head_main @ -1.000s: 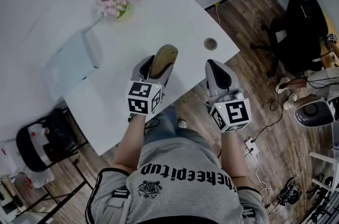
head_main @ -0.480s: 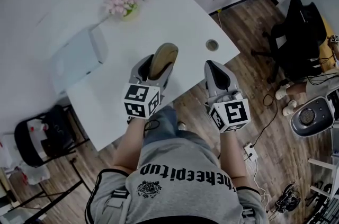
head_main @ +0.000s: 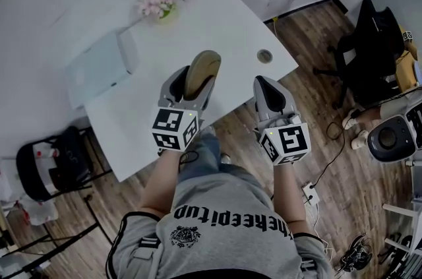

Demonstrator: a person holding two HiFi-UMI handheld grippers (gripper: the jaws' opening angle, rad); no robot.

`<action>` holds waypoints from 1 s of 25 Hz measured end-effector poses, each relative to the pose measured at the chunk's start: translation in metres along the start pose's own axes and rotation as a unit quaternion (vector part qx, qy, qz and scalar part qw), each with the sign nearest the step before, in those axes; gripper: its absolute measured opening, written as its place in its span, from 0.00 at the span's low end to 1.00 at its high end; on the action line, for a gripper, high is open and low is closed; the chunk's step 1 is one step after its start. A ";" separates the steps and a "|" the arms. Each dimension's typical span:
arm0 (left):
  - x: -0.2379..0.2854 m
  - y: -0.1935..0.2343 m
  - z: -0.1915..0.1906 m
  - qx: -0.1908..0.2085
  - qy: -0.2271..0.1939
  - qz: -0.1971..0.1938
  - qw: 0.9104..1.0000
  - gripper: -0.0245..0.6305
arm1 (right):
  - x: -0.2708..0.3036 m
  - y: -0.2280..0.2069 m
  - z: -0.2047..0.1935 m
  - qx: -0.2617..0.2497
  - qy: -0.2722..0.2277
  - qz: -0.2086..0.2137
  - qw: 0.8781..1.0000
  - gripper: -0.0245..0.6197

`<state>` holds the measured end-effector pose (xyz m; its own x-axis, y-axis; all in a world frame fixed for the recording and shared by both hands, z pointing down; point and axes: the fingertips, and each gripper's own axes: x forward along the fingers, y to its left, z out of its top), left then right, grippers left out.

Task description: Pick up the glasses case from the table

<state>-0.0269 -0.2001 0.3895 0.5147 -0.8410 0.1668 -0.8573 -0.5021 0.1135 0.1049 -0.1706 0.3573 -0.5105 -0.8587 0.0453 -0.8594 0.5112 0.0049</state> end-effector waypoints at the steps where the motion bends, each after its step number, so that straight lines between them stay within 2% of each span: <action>1: -0.003 -0.001 0.002 0.001 -0.005 0.002 1.000 0.48 | -0.001 0.001 0.000 -0.001 -0.001 0.001 1.000 0.04; 25: -0.049 -0.006 0.037 0.029 -0.094 0.036 0.995 0.48 | -0.016 0.010 0.008 -0.005 -0.013 0.006 1.000 0.04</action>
<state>-0.0472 -0.1636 0.3443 0.4448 -0.8955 -0.0138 -0.8941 -0.4449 0.0512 0.1044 -0.1524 0.3489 -0.5214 -0.8530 0.0203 -0.8530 0.5217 0.0139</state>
